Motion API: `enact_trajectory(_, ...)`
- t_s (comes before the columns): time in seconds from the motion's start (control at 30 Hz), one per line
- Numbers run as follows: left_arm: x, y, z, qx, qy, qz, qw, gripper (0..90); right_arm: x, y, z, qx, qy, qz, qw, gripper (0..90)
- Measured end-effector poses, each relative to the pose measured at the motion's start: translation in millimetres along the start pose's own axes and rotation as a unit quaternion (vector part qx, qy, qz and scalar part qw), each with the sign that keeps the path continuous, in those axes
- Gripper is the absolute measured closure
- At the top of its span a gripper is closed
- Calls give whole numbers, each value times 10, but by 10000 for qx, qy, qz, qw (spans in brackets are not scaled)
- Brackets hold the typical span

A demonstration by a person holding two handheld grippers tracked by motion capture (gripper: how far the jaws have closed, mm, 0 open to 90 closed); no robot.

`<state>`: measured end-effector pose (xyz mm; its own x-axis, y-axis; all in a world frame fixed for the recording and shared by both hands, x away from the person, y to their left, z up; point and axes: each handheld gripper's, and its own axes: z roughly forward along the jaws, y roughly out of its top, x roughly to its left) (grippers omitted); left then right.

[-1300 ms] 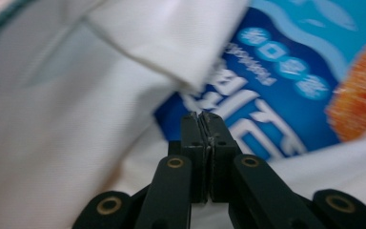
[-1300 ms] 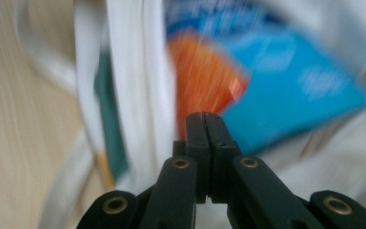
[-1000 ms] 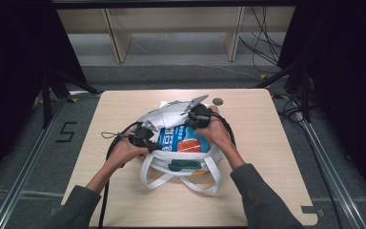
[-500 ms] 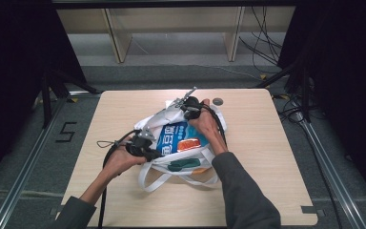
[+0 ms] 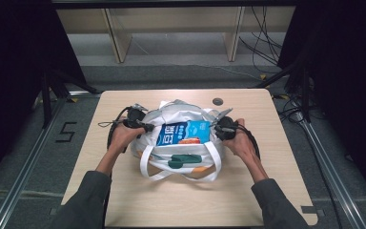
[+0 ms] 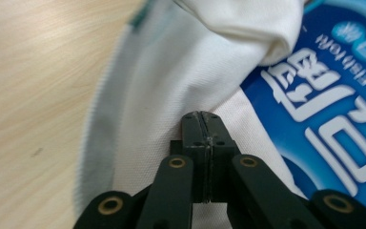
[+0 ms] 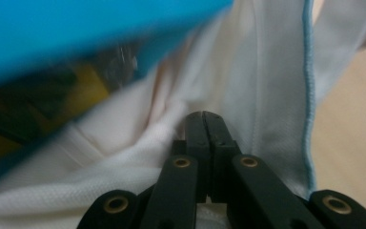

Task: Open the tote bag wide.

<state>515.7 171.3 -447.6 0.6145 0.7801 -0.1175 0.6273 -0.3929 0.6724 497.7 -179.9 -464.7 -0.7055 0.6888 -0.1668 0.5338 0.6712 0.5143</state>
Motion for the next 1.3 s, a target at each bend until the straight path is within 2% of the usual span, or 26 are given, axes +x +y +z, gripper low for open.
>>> enact_trajectory(0.03, -26, 9, -26, -30, 35, 68, 10000, 879, -11, -29, 24, -86, 88, 67, 9999, 900)
enact_trajectory(0.07, -48, 21, -52, -74, 26, 66, 9999, 855, -22, -30, -2, -220, 39, 21, 9997, 900)
enact_trajectory(0.1, -83, 45, -112, -221, -64, 102, 9997, 842, -12, -16, -41, -256, 6, 25, 9997, 900)
enact_trajectory(0.13, -103, 62, -158, -285, -109, 151, 9994, 835, -1, 24, -131, -394, -18, -10, 9992, 900)
enact_trajectory(0.17, -130, 82, -216, -356, -83, 217, 9991, 832, 15, 45, -178, -599, -72, 22, 9982, 900)
enact_trajectory(0.2, -148, 101, -265, -430, 8, 315, 9986, 828, 23, 87, -275, -627, -34, -24, 9980, 900)
enact_trajectory(0.23, -146, 116, -315, -510, 30, 358, 9981, 824, 45, 116, -346, -783, -96, -97, 9968, 900)
enact_trajectory(0.3, -119, 126, -408, -782, -64, 216, 9967, 819, 109, 169, -483, -1042, -7, -242, 9943, 900)
enact_trajectory(0.33, -95, 121, -457, -901, 9, 192, 9957, 814, 145, 180, -532, -1051, 60, -281, 9940, 900)
enact_trajectory(0.5, 14, 46, -565, -965, 181, 124, 9951, 812, 373, 94, -651, -1248, 188, -458, 9909, 900)
enact_trajectory(0.57, 102, -8, -551, -892, 221, 58, 9957, 818, 431, 40, -661, -1235, 215, -489, 9909, 900)
enact_trajectory(0.6, 139, -36, -532, -802, 271, 44, 9964, 827, 450, -4, -661, -1135, 232, -507, 9920, 900)
enact_trajectory(0.63, 166, -55, -512, -733, 311, 55, 9968, 833, 452, -46, -640, -1149, 181, -507, 9919, 900)
enact_trajectory(0.73, 266, -120, -408, -762, 319, -225, 9963, 853, 404, -132, -557, -1052, 175, -401, 9935, 900)
enact_trajectory(0.77, 285, -132, -384, -706, 351, -182, 9967, 863, 400, -140, -548, -1016, 180, -368, 9940, 900)
enact_trajectory(0.8, 280, -139, -366, -715, 336, -227, 9966, 865, 401, -139, -542, -1014, 213, -380, 9939, 900)
enact_trajectory(0.83, 272, -137, -370, -674, 283, -194, 9971, 863, 411, -137, -543, -1049, 186, -349, 9937, 900)
enact_trajectory(0.87, 234, -123, -398, -709, 314, -134, 9969, 853, 399, -124, -562, -1071, 205, -445, 9930, 900)
enact_trajectory(0.93, 165, -105, -460, -907, 260, -173, 9954, 831, 374, -106, -653, -1204, 197, -325, 9920, 900)
enact_trajectory(0.97, 124, -101, -523, -957, 236, -89, 9951, 822, 352, -104, -685, -1288, 245, -352, 9907, 900)
enact_trajectory(1.0, 86, -103, -561, -990, 226, -61, 9948, 816, 343, -110, -742, -1386, 235, -197, 9899, 900)
enact_trajectory(1.03, 68, -105, -594, -986, 205, 19, 9949, 809, 334, -117, -783, -1445, 201, -164, 9892, 900)
enact_trajectory(1.17, -12, -143, -709, -1133, -4, -14, 9936, 794, 328, -161, -869, -1532, 144, -186, 9879, 893)
enact_trajectory(1.2, -52, -159, -731, -1253, -38, -94, 9921, 793, 323, -174, -875, -1575, 117, -190, 9873, 893)
enact_trajectory(1.3, -134, -206, -786, -1301, -207, -58, 9913, 781, 311, -215, -907, -1614, 110, -119, 9867, 887)
